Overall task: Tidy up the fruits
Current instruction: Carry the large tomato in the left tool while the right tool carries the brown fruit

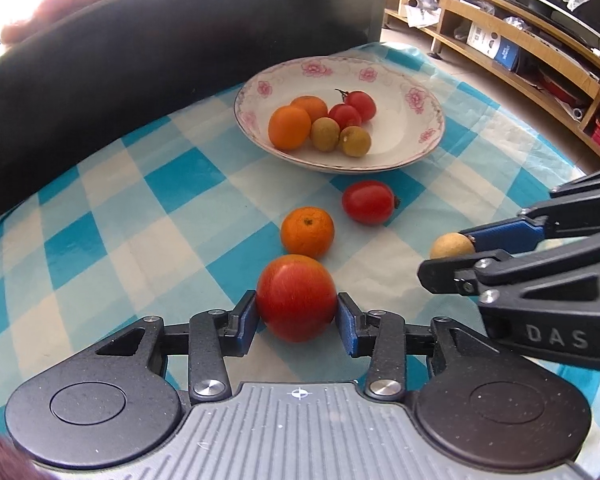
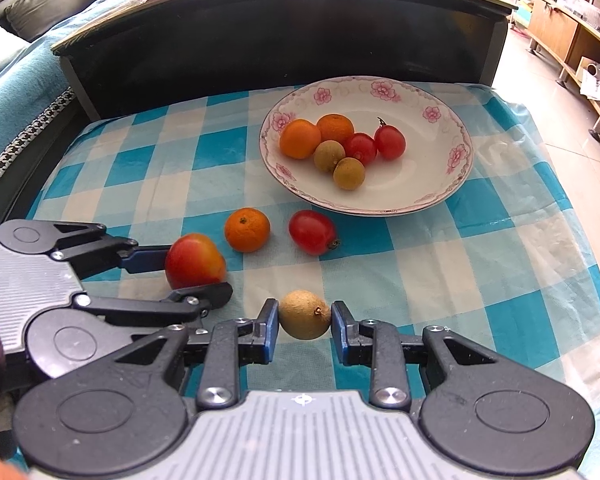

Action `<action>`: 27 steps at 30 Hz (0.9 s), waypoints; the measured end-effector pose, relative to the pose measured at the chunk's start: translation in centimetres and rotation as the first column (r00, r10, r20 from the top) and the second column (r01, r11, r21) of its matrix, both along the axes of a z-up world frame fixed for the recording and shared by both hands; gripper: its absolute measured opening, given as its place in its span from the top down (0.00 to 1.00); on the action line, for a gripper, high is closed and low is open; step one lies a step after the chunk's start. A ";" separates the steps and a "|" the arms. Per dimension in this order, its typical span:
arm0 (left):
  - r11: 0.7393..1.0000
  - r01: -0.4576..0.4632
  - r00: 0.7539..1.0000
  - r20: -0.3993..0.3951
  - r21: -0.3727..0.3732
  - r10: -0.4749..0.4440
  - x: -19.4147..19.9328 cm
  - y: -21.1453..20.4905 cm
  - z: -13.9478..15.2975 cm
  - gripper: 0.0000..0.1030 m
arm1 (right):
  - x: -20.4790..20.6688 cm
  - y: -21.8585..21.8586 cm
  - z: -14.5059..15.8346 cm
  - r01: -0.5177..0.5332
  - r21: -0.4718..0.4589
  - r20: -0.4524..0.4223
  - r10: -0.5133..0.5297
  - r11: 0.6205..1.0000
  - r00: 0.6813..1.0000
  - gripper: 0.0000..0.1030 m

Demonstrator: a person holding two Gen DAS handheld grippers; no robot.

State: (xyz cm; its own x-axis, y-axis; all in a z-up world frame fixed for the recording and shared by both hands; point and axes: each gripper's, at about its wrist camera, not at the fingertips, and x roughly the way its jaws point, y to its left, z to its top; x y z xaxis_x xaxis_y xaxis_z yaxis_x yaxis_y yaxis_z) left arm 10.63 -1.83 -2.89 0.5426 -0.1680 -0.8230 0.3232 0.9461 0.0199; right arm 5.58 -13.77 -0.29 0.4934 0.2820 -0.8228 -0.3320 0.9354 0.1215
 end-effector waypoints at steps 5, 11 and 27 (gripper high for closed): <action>1.000 -0.005 1.000 0.018 -0.023 0.006 -0.1 0.0 0.4 0.53 | 0.1 -0.4 -0.1 0.011 0.004 -0.003 -0.011 1.000 1.000 0.69; 0.998 -0.009 1.000 0.018 -0.066 0.010 -0.4 0.3 1.1 0.53 | 0.1 -0.7 0.4 0.021 0.019 0.009 -0.021 1.000 1.000 0.69; 0.995 -0.005 0.996 0.086 -0.104 0.013 3.1 -1.2 3.9 0.53 | 3.5 -2.9 2.7 0.089 0.068 0.057 -0.093 0.994 0.994 0.69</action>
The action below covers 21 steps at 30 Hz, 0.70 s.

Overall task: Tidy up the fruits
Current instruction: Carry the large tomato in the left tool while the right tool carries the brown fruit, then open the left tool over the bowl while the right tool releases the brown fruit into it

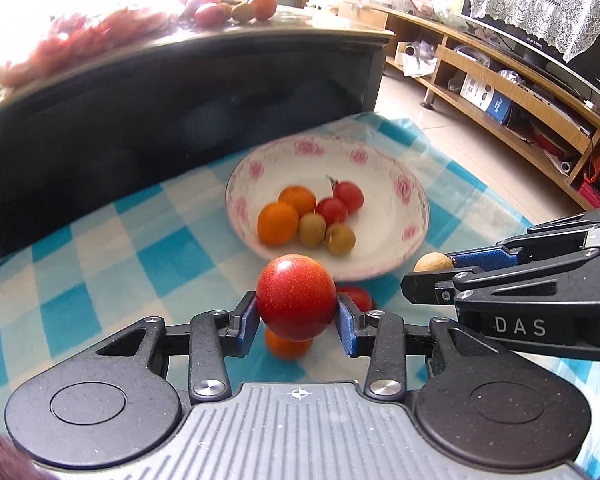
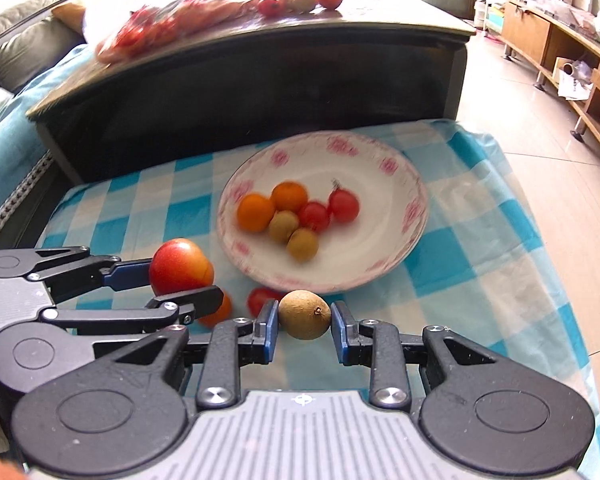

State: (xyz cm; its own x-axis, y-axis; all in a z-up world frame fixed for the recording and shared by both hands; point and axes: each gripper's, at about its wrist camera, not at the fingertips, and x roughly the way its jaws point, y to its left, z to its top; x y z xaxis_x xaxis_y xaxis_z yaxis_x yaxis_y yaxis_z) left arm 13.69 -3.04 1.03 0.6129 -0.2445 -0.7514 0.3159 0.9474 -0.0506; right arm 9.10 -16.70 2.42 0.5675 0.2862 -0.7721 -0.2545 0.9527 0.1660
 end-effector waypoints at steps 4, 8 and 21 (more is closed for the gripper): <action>1.000 0.012 1.000 0.006 0.008 -0.012 1.5 -0.9 0.1 0.53 | 1.7 -0.7 0.0 0.016 -0.007 0.003 -0.016 1.000 1.000 0.69; 1.000 0.021 1.000 -0.005 0.015 -0.021 2.9 -1.6 -0.3 0.53 | 3.4 -1.2 -0.3 0.024 -0.013 -0.002 -0.024 1.000 1.000 0.68; 0.997 0.063 0.998 -0.019 0.033 -0.063 4.6 -3.7 -1.2 0.52 | 6.4 -0.9 -1.1 0.004 -0.006 -0.014 -0.004 1.000 1.000 0.68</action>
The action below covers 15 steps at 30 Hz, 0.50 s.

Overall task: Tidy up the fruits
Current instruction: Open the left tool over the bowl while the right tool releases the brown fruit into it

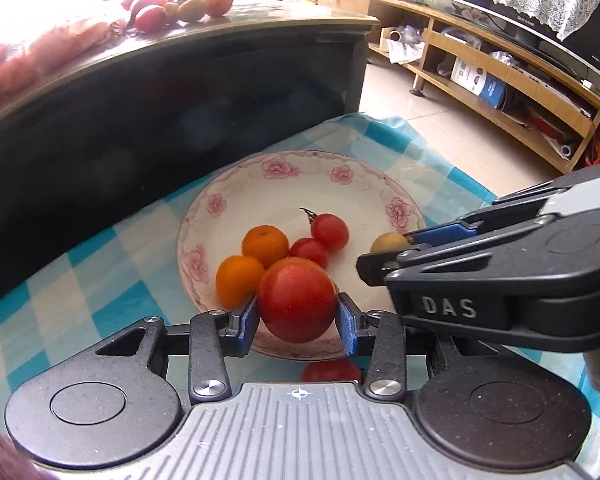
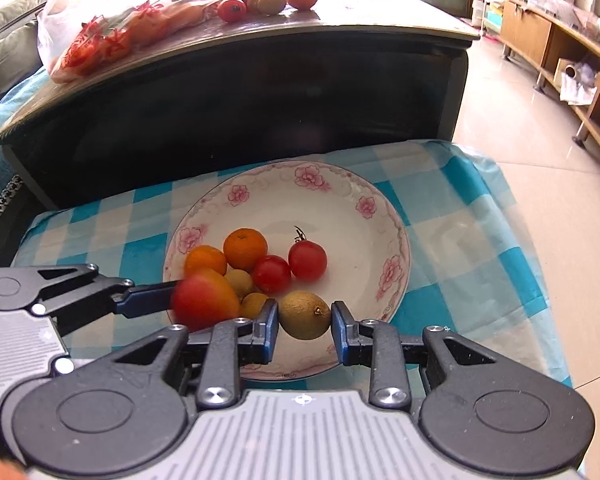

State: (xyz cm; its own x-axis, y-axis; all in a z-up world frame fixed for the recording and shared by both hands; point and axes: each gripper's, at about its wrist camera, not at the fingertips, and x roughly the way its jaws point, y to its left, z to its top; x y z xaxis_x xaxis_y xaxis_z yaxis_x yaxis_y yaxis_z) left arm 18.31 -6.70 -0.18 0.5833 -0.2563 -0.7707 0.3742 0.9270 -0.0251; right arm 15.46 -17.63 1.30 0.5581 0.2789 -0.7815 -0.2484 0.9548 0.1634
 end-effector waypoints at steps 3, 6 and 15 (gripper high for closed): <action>1.000 -0.004 1.000 0.006 0.003 0.004 0.0 0.1 0.1 0.51 | 0.2 -0.2 -0.2 0.019 -0.006 -0.005 -0.019 1.000 1.000 0.68; 1.000 -0.015 1.000 0.015 0.005 0.015 0.0 0.3 0.4 0.52 | 0.2 -0.3 -0.2 0.026 0.001 -0.008 -0.026 1.000 1.000 0.68; 0.999 -0.042 0.999 0.025 0.014 0.041 -0.4 1.4 1.1 0.49 | -0.3 -0.3 0.9 0.042 0.002 0.027 -0.042 0.999 0.999 0.68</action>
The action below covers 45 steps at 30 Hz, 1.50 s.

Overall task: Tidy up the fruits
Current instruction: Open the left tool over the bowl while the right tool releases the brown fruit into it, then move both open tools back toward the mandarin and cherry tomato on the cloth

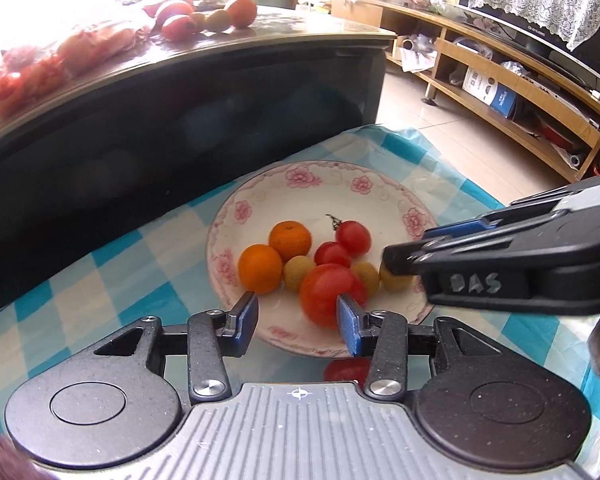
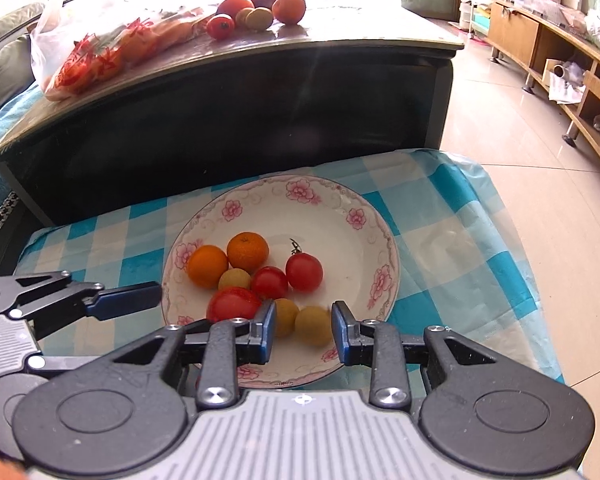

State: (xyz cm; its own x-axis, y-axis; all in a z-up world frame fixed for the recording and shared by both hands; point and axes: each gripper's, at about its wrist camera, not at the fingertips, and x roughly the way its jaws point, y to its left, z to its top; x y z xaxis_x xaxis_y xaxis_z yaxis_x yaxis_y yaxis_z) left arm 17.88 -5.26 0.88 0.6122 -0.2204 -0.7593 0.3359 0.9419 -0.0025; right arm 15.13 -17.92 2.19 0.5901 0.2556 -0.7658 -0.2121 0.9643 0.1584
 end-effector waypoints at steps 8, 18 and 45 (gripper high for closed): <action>1.000 -0.015 1.000 -0.001 0.004 0.015 -1.0 1.1 0.4 0.46 | -1.8 0.1 0.3 -0.002 -0.007 0.002 0.002 1.000 1.000 0.68; 1.000 -0.024 1.000 -0.006 0.012 0.024 -3.0 2.3 0.5 0.41 | -4.9 0.8 0.2 -0.023 -0.012 -0.012 0.023 1.000 1.000 0.68; 0.998 -0.069 0.993 -0.095 -0.001 0.069 -3.6 5.8 -1.3 0.35 | -2.6 5.5 -3.4 -0.183 -0.036 -0.135 0.176 0.983 0.975 0.66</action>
State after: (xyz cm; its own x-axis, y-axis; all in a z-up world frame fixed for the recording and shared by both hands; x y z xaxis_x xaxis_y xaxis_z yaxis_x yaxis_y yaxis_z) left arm 14.26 0.53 -0.45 0.5510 -0.1838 -0.8140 0.2681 0.9627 -0.0359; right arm 12.52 -12.45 -1.21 0.4316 0.3092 -0.8474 -0.3627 0.9196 0.1508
